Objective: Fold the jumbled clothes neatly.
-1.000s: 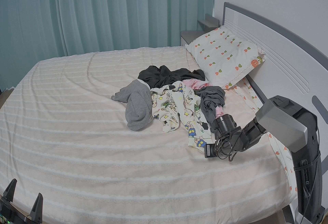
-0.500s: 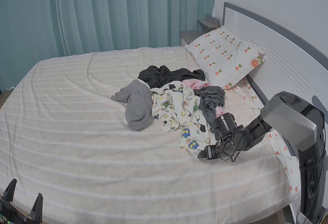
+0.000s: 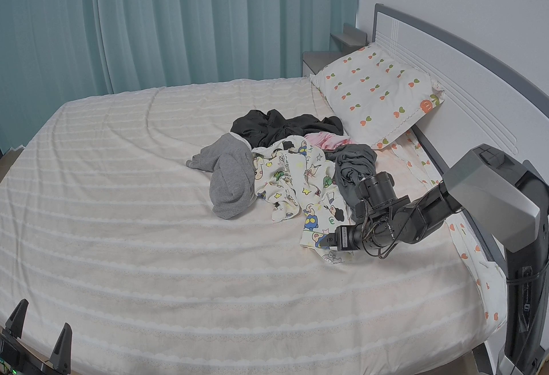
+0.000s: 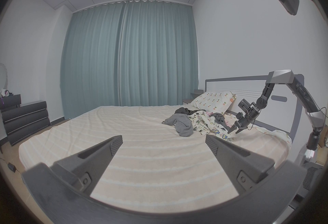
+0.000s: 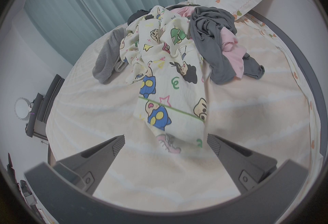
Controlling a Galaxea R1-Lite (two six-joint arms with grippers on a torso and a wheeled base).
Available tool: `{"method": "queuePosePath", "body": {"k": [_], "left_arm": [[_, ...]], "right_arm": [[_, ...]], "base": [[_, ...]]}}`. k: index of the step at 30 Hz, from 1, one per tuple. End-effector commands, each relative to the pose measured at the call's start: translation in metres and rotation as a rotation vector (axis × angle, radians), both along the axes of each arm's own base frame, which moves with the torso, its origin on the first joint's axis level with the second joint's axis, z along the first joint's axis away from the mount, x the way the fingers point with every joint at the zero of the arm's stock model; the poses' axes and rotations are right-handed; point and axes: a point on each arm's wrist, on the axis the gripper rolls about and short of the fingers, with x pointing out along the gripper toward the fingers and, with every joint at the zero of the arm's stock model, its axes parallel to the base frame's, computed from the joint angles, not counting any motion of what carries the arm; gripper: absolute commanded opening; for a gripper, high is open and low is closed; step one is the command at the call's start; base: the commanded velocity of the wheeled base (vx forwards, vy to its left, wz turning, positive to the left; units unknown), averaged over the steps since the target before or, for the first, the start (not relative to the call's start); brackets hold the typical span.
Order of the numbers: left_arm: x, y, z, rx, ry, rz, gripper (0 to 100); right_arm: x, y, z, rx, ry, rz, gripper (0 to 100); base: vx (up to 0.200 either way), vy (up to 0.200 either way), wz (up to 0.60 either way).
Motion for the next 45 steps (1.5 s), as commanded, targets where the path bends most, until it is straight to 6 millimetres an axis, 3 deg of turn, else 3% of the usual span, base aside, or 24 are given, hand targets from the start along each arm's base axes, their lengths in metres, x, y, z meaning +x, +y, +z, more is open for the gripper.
{"method": "queuePosePath", "body": {"k": [1, 11, 15, 24, 25, 35, 40, 43, 44, 45], "left_arm": [[0.0, 0.0, -0.005, 0.0, 0.0, 0.0, 100], [0.0, 0.0, -0.005, 0.0, 0.0, 0.0, 100], [0.0, 0.0, -0.005, 0.0, 0.0, 0.002, 100], [0.0, 0.0, -0.005, 0.0, 0.0, 0.0, 100], [0.0, 0.0, -0.005, 0.0, 0.0, 0.0, 100], [0.0, 0.0, -0.005, 0.0, 0.0, 0.0, 100], [0.0, 0.0, -0.005, 0.0, 0.0, 0.002, 100], [0.0, 0.0, -0.005, 0.0, 0.0, 0.0, 100], [0.0, 0.0, -0.005, 0.0, 0.0, 0.0, 100], [0.0, 0.0, -0.005, 0.0, 0.0, 0.0, 100]], "right_arm": [[0.015, 0.006, -0.031, -0.009, 0.016, -0.004, 100], [0.034, 0.017, -0.036, 0.05, -0.015, -0.047, 100], [0.04, 0.017, -0.05, 0.034, -0.014, -0.087, 100], [0.041, 0.026, -0.056, -0.019, -0.044, -0.112, 100], [0.04, 0.028, -0.057, -0.024, -0.045, -0.113, 0], [0.038, 0.024, -0.047, -0.016, -0.043, -0.129, 0], [0.017, 0.015, -0.028, -0.026, -0.017, -0.127, 0], [-0.012, 0.005, -0.015, -0.025, 0.033, -0.099, 0], [-0.012, 0.005, -0.015, -0.025, 0.033, -0.099, 0], [-0.029, 0.003, -0.007, -0.005, 0.033, -0.073, 0]], "base": [[0.0, 0.0, 0.0], [0.0, 0.0, 0.0], [0.0, 0.0, 0.0], [0.0, 0.0, 0.0], [0.0, 0.0, 0.0], [0.0, 0.0, 0.0], [0.0, 0.0, 0.0], [0.0, 0.0, 0.0], [0.0, 0.0, 0.0], [0.0, 0.0, 0.0]]}}
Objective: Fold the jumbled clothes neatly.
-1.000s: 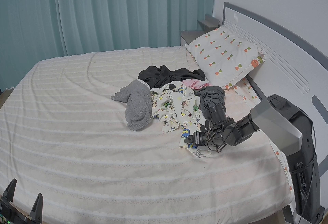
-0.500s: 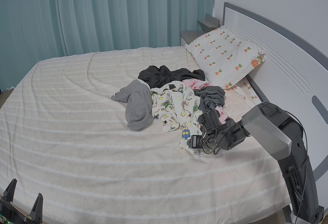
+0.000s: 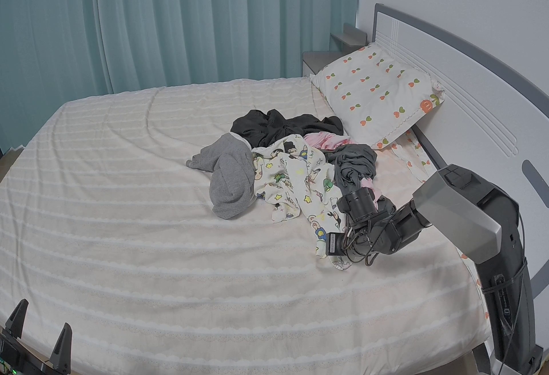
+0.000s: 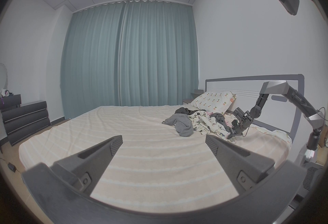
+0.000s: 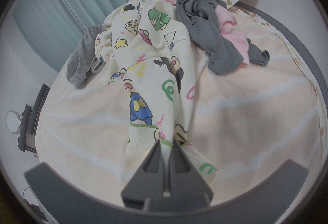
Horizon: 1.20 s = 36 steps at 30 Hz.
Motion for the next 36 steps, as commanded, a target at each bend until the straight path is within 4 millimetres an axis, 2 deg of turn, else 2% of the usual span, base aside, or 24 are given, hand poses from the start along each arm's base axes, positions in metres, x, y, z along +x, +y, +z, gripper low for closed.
{"method": "queuePosePath", "body": {"k": [1, 2, 3, 4, 5, 11, 12, 13, 16, 18, 19, 20, 22, 23, 25, 27, 28, 29, 30, 32, 33, 35, 36], "left_arm": [[0.0, 0.0, -0.005, 0.0, 0.0, 0.0, 100], [0.0, 0.0, -0.005, 0.0, 0.0, 0.0, 100], [0.0, 0.0, -0.005, 0.0, 0.0, 0.0, 100], [0.0, 0.0, -0.005, 0.0, 0.0, 0.0, 100], [0.0, 0.0, -0.005, 0.0, 0.0, 0.001, 100], [0.0, 0.0, -0.005, 0.005, 0.0, 0.001, 100], [0.0, 0.0, -0.005, 0.005, 0.0, 0.001, 100], [0.0, 0.0, -0.005, 0.008, -0.002, 0.001, 100], [0.0, 0.0, -0.005, -0.002, 0.0, 0.001, 100], [0.0, 0.0, -0.005, -0.002, 0.0, 0.001, 100], [0.0, 0.0, -0.004, 0.026, -0.007, -0.002, 100], [0.0, 0.0, -0.004, 0.055, -0.007, -0.001, 100], [0.0, 0.0, -0.004, 0.067, -0.008, 0.0, 100], [0.0, 0.0, -0.004, 0.069, -0.008, -0.003, 100], [0.0, 0.0, -0.004, 0.069, -0.009, -0.003, 100], [0.0, 0.0, -0.004, 0.067, -0.009, -0.003, 100], [0.0, 0.0, -0.004, 0.067, -0.009, -0.003, 100], [0.0, 0.0, -0.004, 0.067, -0.009, -0.003, 100], [0.0, 0.0, -0.004, 0.066, -0.003, -0.003, 100], [0.001, 0.0, -0.003, 0.063, 0.0, -0.002, 100], [0.0, 0.0, 0.018, 0.018, -0.05, -0.006, 100], [-0.004, 0.0, 0.085, -0.162, -0.192, -0.032, 100], [0.002, 0.0, 0.1, -0.227, -0.176, -0.051, 100]], "right_arm": [[-0.049, -0.012, 0.043, 0.05, -0.011, 0.055, 0], [-0.052, -0.013, 0.045, 0.054, -0.014, 0.06, 0], [-0.069, -0.018, 0.053, 0.077, -0.034, 0.082, 0], [-0.069, -0.018, 0.053, 0.077, -0.034, 0.082, 0], [-0.09, -0.025, 0.066, 0.118, -0.071, 0.119, 0], [-0.145, -0.038, 0.097, 0.22, -0.245, 0.185, 0], [-0.145, -0.038, 0.097, 0.22, -0.245, 0.185, 0], [-0.159, -0.04, 0.105, 0.255, -0.321, 0.201, 0], [-0.177, -0.044, 0.12, 0.332, -0.467, 0.227, 0], [-0.177, -0.044, 0.12, 0.332, -0.467, 0.227, 0], [-0.183, -0.046, 0.129, 0.392, -0.577, 0.241, 0], [-0.188, -0.045, 0.13, 0.406, -0.601, 0.253, 0], [-0.193, -0.044, 0.129, 0.414, -0.607, 0.269, 0], [-0.208, -0.043, 0.126, 0.424, -0.602, 0.305, 0], [-0.225, -0.041, 0.129, 0.453, -0.619, 0.355, 0], [-0.233, -0.04, 0.137, 0.477, -0.645, 0.379, 0], [-0.242, -0.038, 0.148, 0.516, -0.675, 0.413, 0], [-0.242, -0.038, 0.148, 0.516, -0.675, 0.413, 0], [-0.248, -0.031, 0.16, 0.56, -0.713, 0.451, 0], [-0.25, -0.025, 0.166, 0.583, -0.731, 0.472, 0], [-0.251, -0.021, 0.168, 0.596, -0.737, 0.486, 0], [-0.253, -0.017, 0.168, 0.604, -0.731, 0.506, 0], [-0.254, -0.015, 0.168, 0.61, -0.729, 0.515, 0]], "base": [[0.0, 0.0, 0.0], [0.0, 0.0, 0.0], [0.0, 0.0, 0.0], [0.0, 0.0, 0.0], [0.0, 0.0, 0.0], [0.0, 0.0, 0.0], [0.0, 0.0, 0.0], [0.0, 0.0, 0.0], [0.0, 0.0, 0.0], [0.0, 0.0, 0.0], [0.0, 0.0, 0.0], [0.0, 0.0, 0.0], [0.0, 0.0, 0.0], [0.0, 0.0, 0.0], [0.0, 0.0, 0.0], [0.0, 0.0, 0.0], [0.0, 0.0, 0.0], [0.0, 0.0, 0.0], [0.0, 0.0, 0.0], [0.0, 0.0, 0.0], [0.0, 0.0, 0.0], [0.0, 0.0, 0.0], [0.0, 0.0, 0.0]]}}
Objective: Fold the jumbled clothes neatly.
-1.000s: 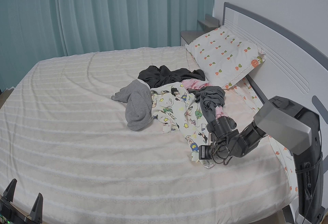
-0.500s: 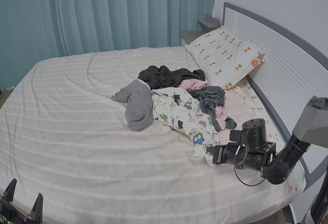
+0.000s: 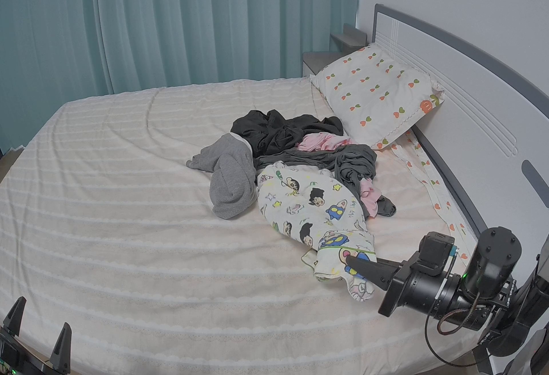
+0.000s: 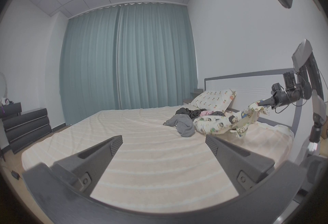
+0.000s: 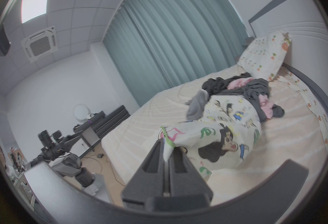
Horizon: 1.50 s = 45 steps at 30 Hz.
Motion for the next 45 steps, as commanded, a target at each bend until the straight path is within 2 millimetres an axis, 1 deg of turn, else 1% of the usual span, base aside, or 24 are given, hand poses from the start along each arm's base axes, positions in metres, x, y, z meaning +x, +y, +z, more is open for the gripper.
{"method": "queuePosePath", "body": {"k": [1, 2, 3, 4, 6, 9, 10, 11, 12, 14, 16, 19, 21, 22, 23, 26, 27, 29, 30, 31, 35, 37, 39, 45], "left_arm": [[0.004, -0.001, 0.099, -0.261, -0.139, -0.062, 100], [0.027, -0.004, 0.108, -0.239, -0.019, -0.2, 100], [0.027, -0.004, 0.108, -0.239, -0.019, -0.2, 100], [0.046, -0.007, 0.102, -0.199, 0.111, -0.327, 100], [0.065, -0.012, 0.096, -0.148, 0.22, -0.433, 100], [0.093, -0.025, 0.085, -0.093, 0.391, -0.576, 100], [0.093, -0.025, 0.085, -0.093, 0.391, -0.576, 100], [0.105, -0.035, 0.075, -0.074, 0.498, -0.653, 100], [0.111, -0.043, 0.065, -0.059, 0.571, -0.701, 100], [0.116, -0.05, 0.059, -0.046, 0.616, -0.737, 100], [0.126, -0.067, 0.043, -0.01, 0.7, -0.822, 100], [0.143, -0.085, 0.028, 0.008, 0.727, -0.863, 100], [0.15, -0.091, 0.016, 0.015, 0.75, -0.867, 100], [0.151, -0.092, 0.014, 0.018, 0.754, -0.87, 100], [0.153, -0.099, 0.003, 0.028, 0.776, -0.893, 100], [0.156, -0.104, -0.01, 0.038, 0.802, -0.905, 100], [0.161, -0.11, -0.02, 0.049, 0.829, -0.912, 100], [0.162, -0.111, -0.023, 0.05, 0.835, -0.912, 100], [0.17, -0.118, -0.031, 0.051, 0.836, -0.914, 100], [0.172, -0.12, -0.035, 0.051, 0.833, -0.914, 100], [0.169, -0.128, -0.045, 0.065, 0.875, -0.945, 100], [0.171, -0.133, -0.056, 0.078, 0.918, -0.949, 100], [0.172, -0.134, -0.059, 0.079, 0.923, -0.948, 100], [0.181, -0.139, -0.082, 0.106, 0.943, -0.884, 100]], "right_arm": [[-0.016, 0.017, 0.025, 0.086, -0.083, 0.108, 0], [-0.013, 0.024, 0.034, 0.122, -0.114, 0.137, 0], [-0.013, 0.024, 0.034, 0.122, -0.114, 0.137, 0], [-0.006, 0.033, 0.05, 0.178, -0.169, 0.146, 0], [0.002, 0.041, 0.067, 0.238, -0.222, 0.143, 0], [0.007, 0.047, 0.077, 0.257, -0.238, 0.141, 0], [0.007, 0.047, 0.077, 0.257, -0.238, 0.141, 0], [0.008, 0.05, 0.09, 0.294, -0.268, 0.149, 0], [0.006, 0.054, 0.101, 0.331, -0.287, 0.162, 0], [0.005, 0.058, 0.107, 0.357, -0.285, 0.175, 0], [0.003, 0.061, 0.119, 0.417, -0.249, 0.198, 0], [-0.004, 0.061, 0.134, 0.48, -0.206, 0.229, 0], [-0.004, 0.062, 0.139, 0.488, -0.202, 0.233, 0], [-0.004, 0.063, 0.14, 0.488, -0.202, 0.233, 0], [-0.002, 0.064, 0.143, 0.498, -0.205, 0.232, 0], [-0.001, 0.066, 0.146, 0.505, -0.207, 0.234, 0], [-0.002, 0.066, 0.146, 0.506, -0.208, 0.239, 0], [-0.002, 0.066, 0.147, 0.507, -0.209, 0.242, 0], [-0.004, 0.069, 0.145, 0.504, -0.202, 0.252, 0], [-0.004, 0.069, 0.144, 0.499, -0.198, 0.252, 0], [-0.003, 0.07, 0.14, 0.491, -0.189, 0.246, 0], [-0.004, 0.07, 0.14, 0.489, -0.187, 0.249, 0], [-0.003, 0.071, 0.139, 0.486, -0.184, 0.249, 0], [-0.001, 0.073, 0.134, 0.468, -0.15, 0.245, 0]], "base": [[0.0, 0.0, 0.0], [0.0, 0.0, 0.0], [0.0, 0.0, 0.0], [0.0, 0.0, 0.0], [0.0, 0.0, 0.0], [0.0, 0.0, 0.0], [0.0, 0.0, 0.0], [0.0, 0.0, 0.0], [0.0, 0.0, 0.0], [0.0, 0.0, 0.0], [0.0, 0.0, 0.0], [0.0, 0.0, 0.0], [0.0, 0.0, 0.0], [0.0, 0.0, 0.0], [0.0, 0.0, 0.0], [0.0, 0.0, 0.0], [0.0, 0.0, 0.0], [0.0, 0.0, 0.0], [0.0, 0.0, 0.0], [0.0, 0.0, 0.0], [0.0, 0.0, 0.0], [0.0, 0.0, 0.0], [0.0, 0.0, 0.0], [0.0, 0.0, 0.0]]}}
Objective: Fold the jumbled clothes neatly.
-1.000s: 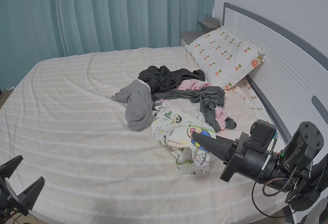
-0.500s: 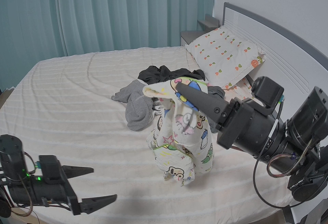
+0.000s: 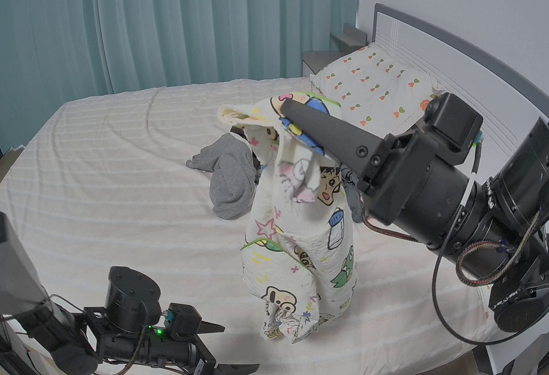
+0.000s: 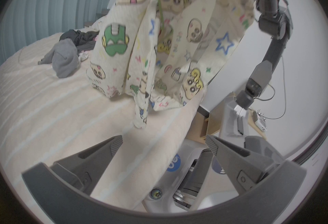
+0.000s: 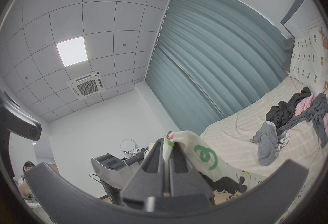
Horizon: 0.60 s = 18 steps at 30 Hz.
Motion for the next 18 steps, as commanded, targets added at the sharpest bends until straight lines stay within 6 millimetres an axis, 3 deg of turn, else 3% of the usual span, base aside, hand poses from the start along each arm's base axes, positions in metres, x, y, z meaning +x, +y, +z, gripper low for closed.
{"method": "queuePosePath", "body": {"k": [1, 10, 18], "left_arm": [[0.003, -0.006, -0.034, 0.091, 0.083, 0.005, 100], [0.03, -0.017, -0.072, 0.045, -0.032, 0.079, 100], [0.049, -0.019, -0.092, 0.018, -0.071, 0.109, 100]], "right_arm": [[0.001, 0.003, -0.002, -0.006, 0.022, 0.008, 0], [0.001, 0.004, -0.005, -0.031, 0.047, 0.016, 0], [0.002, 0.005, -0.007, -0.037, 0.059, 0.018, 0]], "base": [[0.0, 0.0, 0.0], [0.0, 0.0, 0.0], [0.0, 0.0, 0.0]]}}
